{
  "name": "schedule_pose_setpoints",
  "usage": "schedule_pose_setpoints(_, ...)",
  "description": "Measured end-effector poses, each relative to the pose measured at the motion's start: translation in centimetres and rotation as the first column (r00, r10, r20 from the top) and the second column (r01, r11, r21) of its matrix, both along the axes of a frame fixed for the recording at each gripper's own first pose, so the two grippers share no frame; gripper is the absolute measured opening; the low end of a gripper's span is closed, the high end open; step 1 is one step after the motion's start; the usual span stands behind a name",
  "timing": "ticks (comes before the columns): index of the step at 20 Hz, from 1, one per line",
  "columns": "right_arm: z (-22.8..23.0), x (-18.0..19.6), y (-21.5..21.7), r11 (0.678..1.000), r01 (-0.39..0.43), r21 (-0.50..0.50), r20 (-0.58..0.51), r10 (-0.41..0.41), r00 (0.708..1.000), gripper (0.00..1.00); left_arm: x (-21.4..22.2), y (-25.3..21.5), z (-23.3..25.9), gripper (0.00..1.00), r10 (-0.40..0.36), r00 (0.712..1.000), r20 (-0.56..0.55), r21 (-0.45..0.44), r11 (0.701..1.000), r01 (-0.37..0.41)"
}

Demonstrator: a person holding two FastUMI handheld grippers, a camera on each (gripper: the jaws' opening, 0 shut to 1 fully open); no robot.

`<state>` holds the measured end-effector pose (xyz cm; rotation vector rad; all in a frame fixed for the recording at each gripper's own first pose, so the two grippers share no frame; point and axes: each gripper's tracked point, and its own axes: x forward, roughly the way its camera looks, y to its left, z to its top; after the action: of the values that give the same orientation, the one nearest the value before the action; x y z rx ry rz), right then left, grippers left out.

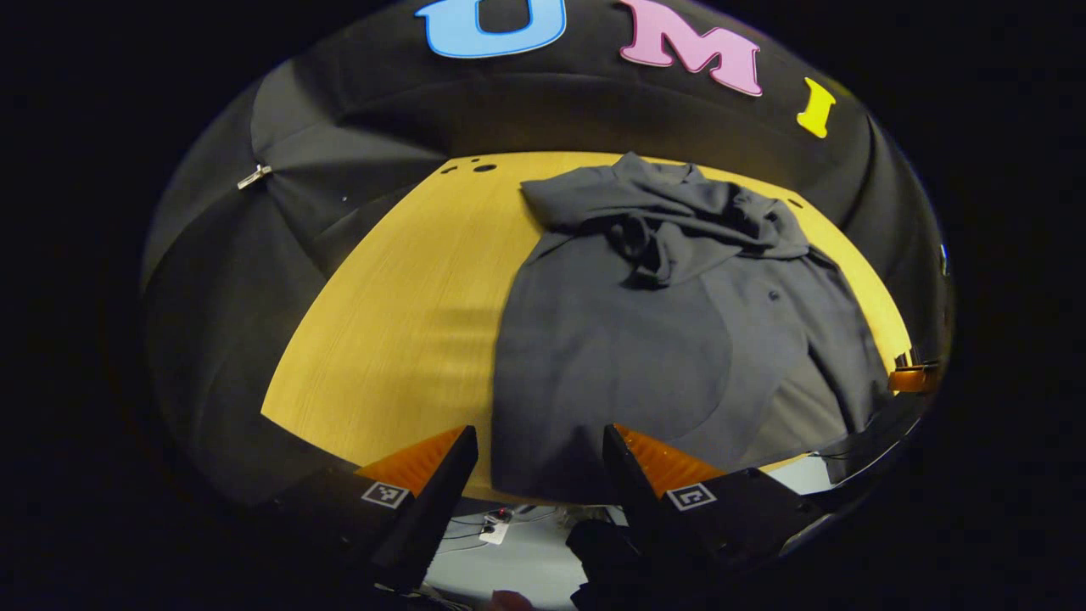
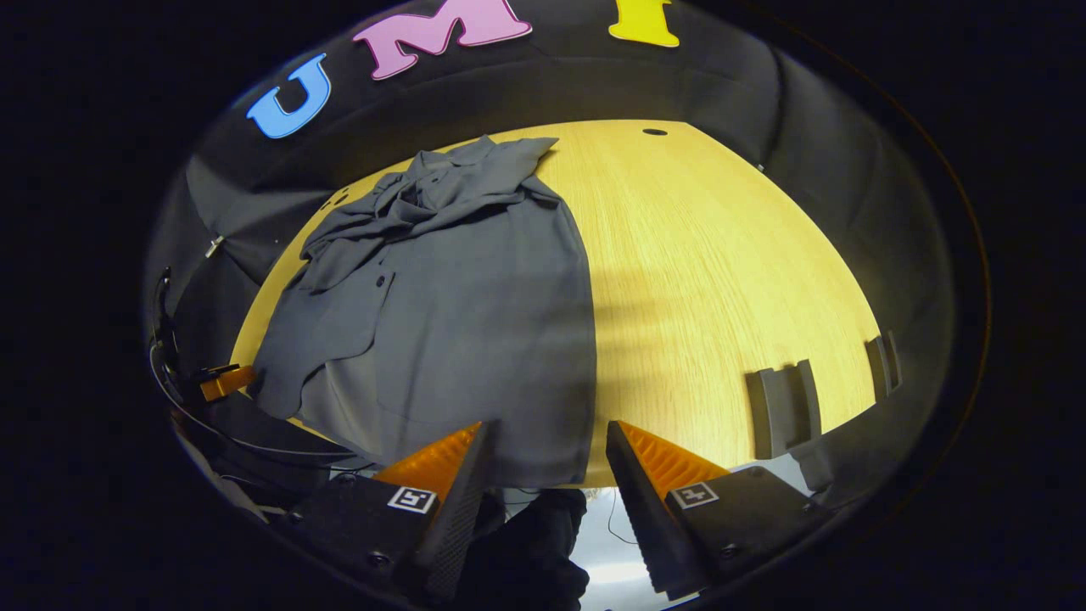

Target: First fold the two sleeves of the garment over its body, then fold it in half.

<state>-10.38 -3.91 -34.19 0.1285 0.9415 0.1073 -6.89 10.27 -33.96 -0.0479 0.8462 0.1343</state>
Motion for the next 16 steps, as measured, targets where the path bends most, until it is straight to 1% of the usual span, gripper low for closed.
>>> schedule_pose_setpoints(4,-1.5,0.1,0.9,0.999,-0.036,-0.026,-0.022,0.035,0.999,0.84,0.2,-0.1,-1.9,0.94,-0.023,0.998,-0.059,0.006,1.000,0.024)
schedule_pose_setpoints(5,-1.4,0.6,1.0,0.998,-0.050,-0.047,0.004,0.050,0.999,0.84,0.4,-0.2,-2.0,0.94,-0.031,0.998,-0.058,0.008,0.999,0.032)
schedule_pose_setpoints(6,-1.8,0.5,1.0,0.995,-0.068,-0.068,-0.008,0.068,0.998,0.85,0.7,-0.2,-1.9,0.94,-0.036,0.998,-0.050,0.013,0.999,0.036)
schedule_pose_setpoints(7,-1.7,0.9,1.1,0.992,-0.085,-0.092,0.004,0.086,0.996,0.84,0.8,-0.3,-2.2,0.94,-0.044,0.997,-0.059,0.011,0.999,0.044)
schedule_pose_setpoints(8,-2.1,0.9,1.0,0.987,-0.101,-0.124,-0.009,0.100,0.995,0.84,0.9,-0.5,-2.3,0.93,-0.048,0.997,-0.057,0.004,0.999,0.048)
schedule_pose_setpoints(9,-2.2,1.1,1.0,0.980,-0.119,-0.160,-0.006,0.120,0.993,0.85,1.2,-0.7,-2.4,0.95,-0.046,0.997,-0.054,-0.012,0.999,0.046)
schedule_pose_setpoints(10,-2.1,1.1,1.3,0.976,-0.131,-0.174,-0.004,0.132,0.991,0.84,1.2,-1.0,-2.5,0.95,-0.033,0.998,-0.059,-0.045,0.999,0.031)
schedule_pose_setpoints(11,-2.3,1.5,1.6,0.978,-0.113,-0.175,0.003,0.115,0.993,0.86,1.5,-1.0,-2.5,0.94,-0.005,0.999,-0.054,-0.053,0.999,0.003)
schedule_pose_setpoints(12,-2.2,1.8,1.9,0.983,-0.081,-0.162,0.025,0.086,0.996,0.86,1.5,-1.3,-2.5,0.92,-0.011,0.997,-0.072,-0.061,0.998,0.007)
schedule_pose_setpoints(13,-2.3,2.2,2.8,0.984,-0.096,-0.148,0.039,0.103,0.994,0.79,2.0,-2.5,-2.3,0.84,-0.072,0.995,-0.073,-0.057,0.996,0.068)
schedule_pose_setpoints(14,-2.1,2.9,4.5,0.979,-0.169,-0.118,0.070,0.178,0.982,0.55,2.4,-3.6,-2.4,0.60,-0.147,0.987,-0.062,-0.039,0.989,0.145)
schedule_pose_setpoints(15,-2.0,3.2,5.0,0.975,-0.189,-0.112,0.080,0.199,0.977,0.31,2.9,-4.1,-2.3,0.36,-0.184,0.981,-0.066,-0.001,0.983,0.184)
schedule_pose_setpoints(16,-2.0,3.1,5.2,0.977,-0.193,-0.093,0.066,0.199,0.978,0.07,3.3,-4.2,-2.5,0.12,-0.200,0.977,-0.073,0.034,0.979,0.203)
